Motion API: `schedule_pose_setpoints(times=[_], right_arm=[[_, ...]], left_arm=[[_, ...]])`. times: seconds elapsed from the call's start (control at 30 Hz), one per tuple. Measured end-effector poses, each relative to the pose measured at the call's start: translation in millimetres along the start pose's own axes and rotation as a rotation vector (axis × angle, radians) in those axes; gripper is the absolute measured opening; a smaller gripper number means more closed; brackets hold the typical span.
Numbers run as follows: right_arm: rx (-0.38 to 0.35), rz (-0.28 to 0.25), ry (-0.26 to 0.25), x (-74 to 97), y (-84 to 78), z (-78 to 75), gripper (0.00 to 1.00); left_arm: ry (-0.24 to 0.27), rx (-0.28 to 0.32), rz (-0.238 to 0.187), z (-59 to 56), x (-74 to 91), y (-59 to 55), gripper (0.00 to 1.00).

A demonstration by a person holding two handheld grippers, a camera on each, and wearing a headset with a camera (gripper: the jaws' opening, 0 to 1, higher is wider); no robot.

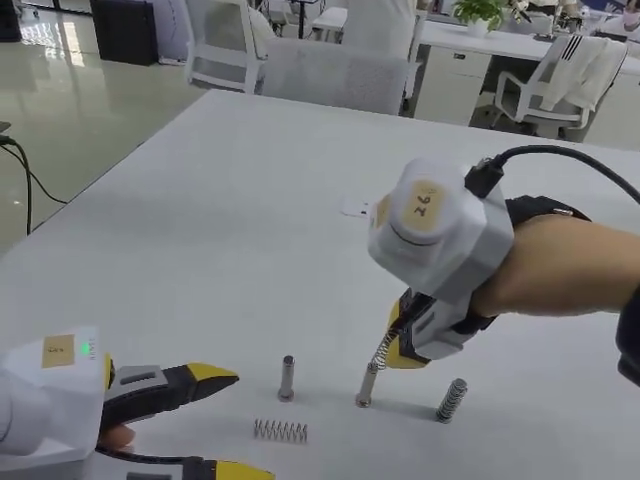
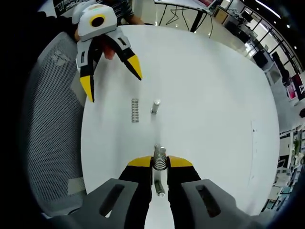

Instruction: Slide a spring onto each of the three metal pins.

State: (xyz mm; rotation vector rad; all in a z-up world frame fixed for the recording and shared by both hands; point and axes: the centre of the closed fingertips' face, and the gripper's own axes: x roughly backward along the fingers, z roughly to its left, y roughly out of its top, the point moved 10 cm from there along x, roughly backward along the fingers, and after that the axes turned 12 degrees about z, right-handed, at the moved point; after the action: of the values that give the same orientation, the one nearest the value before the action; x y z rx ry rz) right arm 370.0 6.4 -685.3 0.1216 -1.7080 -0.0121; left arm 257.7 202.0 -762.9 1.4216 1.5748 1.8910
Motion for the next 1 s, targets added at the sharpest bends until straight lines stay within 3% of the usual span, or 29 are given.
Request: schedule_pose_setpoints(times=[1.0], right_arm=[[-0.007,0.040,0.052,-28.5,5.3,-7.3,0.08]], left_arm=[[0.001,0.011,0.000,1.0,1.4,-5.1,0.54]])
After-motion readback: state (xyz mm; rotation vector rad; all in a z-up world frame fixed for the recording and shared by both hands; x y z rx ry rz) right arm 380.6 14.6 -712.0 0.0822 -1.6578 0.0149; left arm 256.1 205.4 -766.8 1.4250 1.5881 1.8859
